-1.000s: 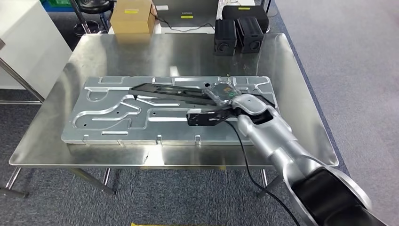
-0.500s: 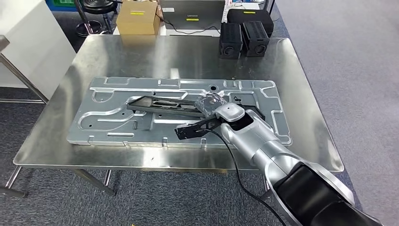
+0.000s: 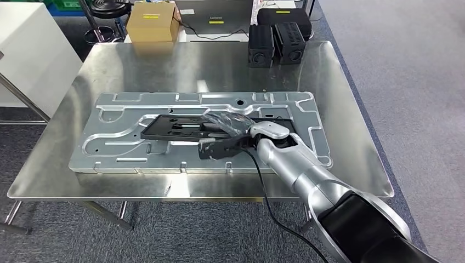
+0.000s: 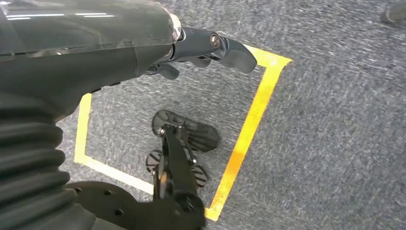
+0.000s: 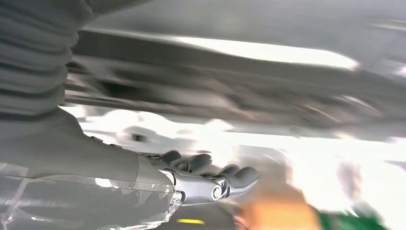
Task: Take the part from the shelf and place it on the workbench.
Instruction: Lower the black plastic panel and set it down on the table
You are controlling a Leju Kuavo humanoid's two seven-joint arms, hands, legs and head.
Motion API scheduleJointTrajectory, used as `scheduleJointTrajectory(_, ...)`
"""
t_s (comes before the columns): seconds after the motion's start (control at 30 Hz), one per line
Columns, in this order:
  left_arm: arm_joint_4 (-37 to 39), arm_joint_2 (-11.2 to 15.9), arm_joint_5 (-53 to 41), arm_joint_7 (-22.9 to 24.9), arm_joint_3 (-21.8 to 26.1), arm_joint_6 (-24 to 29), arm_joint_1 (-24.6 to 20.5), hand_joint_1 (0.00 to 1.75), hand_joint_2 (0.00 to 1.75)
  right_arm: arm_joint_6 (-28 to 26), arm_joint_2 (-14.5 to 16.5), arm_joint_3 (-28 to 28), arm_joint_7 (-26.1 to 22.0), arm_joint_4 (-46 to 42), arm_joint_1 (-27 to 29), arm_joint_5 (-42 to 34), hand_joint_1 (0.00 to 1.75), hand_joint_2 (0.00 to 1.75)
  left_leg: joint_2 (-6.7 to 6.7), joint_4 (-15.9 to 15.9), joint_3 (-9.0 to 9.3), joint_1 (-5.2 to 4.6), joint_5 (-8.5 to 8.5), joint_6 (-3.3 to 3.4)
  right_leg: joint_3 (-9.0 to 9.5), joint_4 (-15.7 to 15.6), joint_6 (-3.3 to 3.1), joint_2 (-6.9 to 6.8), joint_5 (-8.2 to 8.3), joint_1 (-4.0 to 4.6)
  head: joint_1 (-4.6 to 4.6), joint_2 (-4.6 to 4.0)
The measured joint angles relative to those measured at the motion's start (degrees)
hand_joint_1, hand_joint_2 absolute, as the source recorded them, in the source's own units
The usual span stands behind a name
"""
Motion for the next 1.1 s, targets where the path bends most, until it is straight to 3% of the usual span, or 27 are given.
scheduleJointTrajectory(0.1,0.0,0.01,-0.23,-0.26,-0.02,-0.26,0.03,0.0,0.0,3.37,-0.2,-3.89,-5.94,-4.09,1.34,-7.85,0.0,0.0,-0.09,-1.44,0.72,-0.11,-0.07,1.06,-0.17,0.28,0.67,0.06,-0.23,0.18,0.02,0.01)
scheduleJointTrajectory(0.17,0.0,0.02,-0.32,-0.42,-0.04,-0.51,0.08,0.0,0.0,6.48,-0.92,-5.98,-8.88,-8.42,3.16,-14.21,0.0,0.0,-0.07,-1.64,0.85,0.02,0.08,1.72,-0.61,1.58,1.23,0.01,-1.3,0.06,0.03,0.01)
scheduleJointTrajectory(0.27,0.0,0.03,-0.53,-0.72,-0.06,-0.99,0.12,0.0,0.0,11.31,-3.36,-9.75,-11.82,-18.4,7.34,-26.48,0.0,0.0,-0.07,-1.76,0.95,0.04,0.04,2.47,-5.04,10.89,2.02,-0.05,-6.19,-0.2,0.05,0.0)
scheduleJointTrajectory(0.3,0.0,0.05,-0.55,-0.84,-0.05,-1.15,0.16,0.0,0.0,12.2,-4.31,-10.89,-12.32,-21.94,8.98,-30.19,0.0,0.0,-0.08,-1.76,0.98,-0.01,-0.02,2.59,-6.82,14.32,2.13,-0.05,-7.42,-0.26,0.05,0.01)
scheduleJointTrajectory(0.33,0.0,0.09,-0.49,-0.98,-0.05,-1.33,0.19,0.0,0.0,12.39,-5.25,-11.96,-12.82,-25.54,10.78,-33.41,0.0,0.0,-0.13,-1.75,1.03,-0.06,-0.07,2.65,-7.89,16.17,2.14,-0.05,-7.65,-0.28,0.05,0.01)
scheduleJointTrajectory(0.37,0.0,0.11,-0.32,-1.17,-0.04,-1.56,0.22,0.0,0.0,11.72,-6.34,-13.19,-13.55,-29.52,12.85,-36.18,0.0,0.0,-0.22,-1.75,1.1,-0.12,-0.13,2.72,-7.9,15.85,2.03,-0.05,-6.78,-0.26,0.05,0.01)
scheduleJointTrajectory(0.4,0.0,0.13,-0.06,-1.39,-0.04,-1.84,0.26,0.0,0.0,10.32,-7.48,-14.68,-14.26,-33.68,15.04,-38.09,0.0,0.0,-0.34,-1.75,1.19,-0.2,-0.19,2.75,-6.72,13.21,1.75,-0.06,-4.97,-0.17,0.05,0.01)
scheduleJointTrajectory(0.47,0.0,-0.01,0.52,-1.91,-0.02,-2.3,0.41,0.0,0.0,5.68,-9.88,-18.72,-15.16,-42.51,19.31,-38.75,0.0,0.0,-0.56,-1.74,1.36,-0.41,-0.37,2.69,-2.77,5.01,0.87,-0.26,-1.23,0.27,0.02,0.01)
scheduleJointTrajectory(0.5,0.0,-0.12,0.87,-2.16,0.02,-2.42,0.49,0.0,0.0,2.68,-11.0,-20.94,-15.3,-46.57,21.47,-37.3,0.0,0.0,-0.63,-1.76,1.44,-0.47,-0.47,2.57,-1.29,1.89,0.53,-0.43,-0.2,0.54,0.02,0.0)
scheduleJointTrajectory(0.6,-0.01,-0.54,1.98,-2.66,0.36,-2.41,0.88,0.0,0.0,-9.66,-14.27,-28.15,-14.69,-57.83,30.61,-27.3,0.0,0.0,-0.79,-2.01,1.91,-0.31,-0.83,1.93,0.16,-0.64,0.06,-0.77,0.01,1.05,0.03,0.01)
scheduleJointTrajectory(0.67,-0.03,-0.8,2.6,-2.82,0.77,-2.22,1.36,0.0,0.0,-18.8,-15.79,-34.03,-13.83,-64.21,38.77,-19.45,0.0,0.0,-0.61,-1.33,2.13,-0.33,-1.96,1.54,1.12,-1.57,-0.15,-1.06,0.11,0.7,-0.01,0.01)
scheduleJointTrajectory(0.73,-0.05,-1.07,2.93,-2.9,1.27,-2.01,1.83,0.0,0.0,-25.33,-16.61,-40.64,-13.53,-68.97,46.79,-14.79,0.0,0.0,-0.23,3.1,0.73,-0.34,-5.38,1.23,1.9,-2.31,-0.33,-1.34,0.27,0.31,-0.17,0.01)
scheduleJointTrajectory(0.8,-0.06,-1.29,3.1,-2.89,1.73,-1.92,2.14,0.0,0.0,-27.84,-16.99,-47.71,-13.68,-72.35,54.04,-13.26,0.0,0.0,-0.09,10.19,-2.0,-0.21,-9.41,0.89,1.98,-2.23,-0.45,-1.46,0.18,0.27,-0.27,0.01)
scheduleJointTrajectory(0.83,-0.07,-1.35,3.18,-2.88,1.92,-1.91,2.25,0.0,0.0,-27.72,-16.98,-51.24,-13.8,-73.63,57.22,-13.0,0.0,0.0,-0.06,12.51,-2.83,-0.14,-10.33,0.73,1.9,-2.09,-0.41,-1.48,0.12,0.22,-0.27,0.01)
scheduleJointTrajectory(0.87,-0.07,-1.38,3.22,-2.87,2.09,-1.89,2.32,0.0,0.0,-26.91,-16.85,-55.03,-13.87,-74.75,59.99,-12.62,0.0,0.0,-0.04,12.84,-2.71,-0.1,-10.09,0.59,1.77,-1.9,-0.33,-1.43,0.04,0.11,-0.27,0.01)
scheduleJointTrajectory(0.9,-0.1,-1.4,3.25,-2.86,2.26,-1.87,2.35,0.0,0.0,-25.66,-16.55,-58.91,-13.9,-75.71,62.17,-12.06,0.0,0.0,-0.03,10.86,-1.46,-0.06,-8.77,0.49,1.64,-1.65,-0.19,-1.32,-0.06,-0.03,-0.27,0.01)
scheduleJointTrajectory(1.0,-0.22,-1.4,3.2,-2.77,2.71,-1.8,2.2,0.0,0.0,-21.02,-14.87,-70.2,-14.11,-77.67,66.01,-8.56,0.0,0.0,-0.18,0.16,4.41,-0.01,-4.48,0.72,1.26,-0.54,0.55,-0.82,-0.48,-0.23,-0.27,0.01)
scheduleJointTrajectory(1.03,-0.24,-1.4,3.15,-2.73,2.83,-1.79,2.15,0.0,0.0,-19.69,-14.24,-73.28,-14.32,-77.96,66.63,-6.92,0.0,0.0,-0.25,-1.53,5.27,-0.06,-4.09,0.99,1.17,-0.25,0.84,-0.7,-0.54,-0.19,-0.25,0.01)
scheduleJointTrajectory(1.1,-0.26,-1.4,2.95,-2.7,2.99,-1.82,2.1,0.0,0.0,-17.26,-12.97,-79.35,-14.78,-78.05,67.42,-3.54,0.0,0.0,-0.32,-1.96,5.32,-0.41,-3.81,1.78,1.11,-0.11,1.51,-0.53,-0.29,-0.27,-0.2,0.0)
